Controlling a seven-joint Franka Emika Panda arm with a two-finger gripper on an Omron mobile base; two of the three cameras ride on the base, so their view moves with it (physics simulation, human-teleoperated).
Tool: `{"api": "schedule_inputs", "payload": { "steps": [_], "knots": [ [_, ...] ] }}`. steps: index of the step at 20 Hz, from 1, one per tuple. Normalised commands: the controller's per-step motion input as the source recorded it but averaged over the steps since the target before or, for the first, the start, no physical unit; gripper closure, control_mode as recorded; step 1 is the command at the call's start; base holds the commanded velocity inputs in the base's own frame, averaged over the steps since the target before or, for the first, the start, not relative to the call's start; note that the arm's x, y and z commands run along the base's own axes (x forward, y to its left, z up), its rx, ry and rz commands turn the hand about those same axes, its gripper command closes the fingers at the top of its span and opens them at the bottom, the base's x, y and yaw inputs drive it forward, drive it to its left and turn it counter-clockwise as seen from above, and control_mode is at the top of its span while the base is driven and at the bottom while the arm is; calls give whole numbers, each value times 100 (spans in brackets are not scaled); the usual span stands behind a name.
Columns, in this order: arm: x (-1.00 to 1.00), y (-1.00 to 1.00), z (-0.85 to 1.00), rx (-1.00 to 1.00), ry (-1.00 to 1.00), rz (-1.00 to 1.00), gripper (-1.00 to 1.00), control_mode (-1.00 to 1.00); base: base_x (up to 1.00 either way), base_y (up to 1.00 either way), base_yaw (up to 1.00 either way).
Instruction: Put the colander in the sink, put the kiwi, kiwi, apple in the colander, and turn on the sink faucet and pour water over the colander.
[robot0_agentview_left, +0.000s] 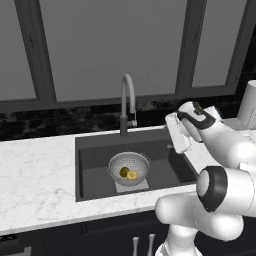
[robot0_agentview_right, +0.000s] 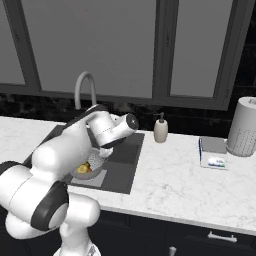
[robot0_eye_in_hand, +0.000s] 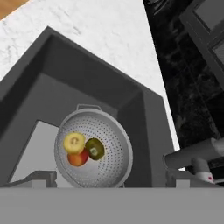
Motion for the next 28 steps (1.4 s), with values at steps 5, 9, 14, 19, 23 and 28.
{"api": "schedule_inputs", "payload": {
  "steps": [5, 9, 14, 19, 23, 28],
  "knots": [
    [15, 3, 2, 24, 1, -13, -100, -100, 0, 0, 0],
    [26, 32, 1, 21, 0, -15, -100, -100, 0, 0, 0],
    [28, 39, 0, 18, 0, -21, -100, -100, 0, 0, 0],
    [23, 11, 5, 17, 2, -24, -100, -100, 0, 0, 0],
    [25, 7, 4, 16, 5, -34, -100, -100, 0, 0, 0],
    [22, 5, 0, 21, 7, -29, -100, -100, 0, 0, 0]
  ]
}}
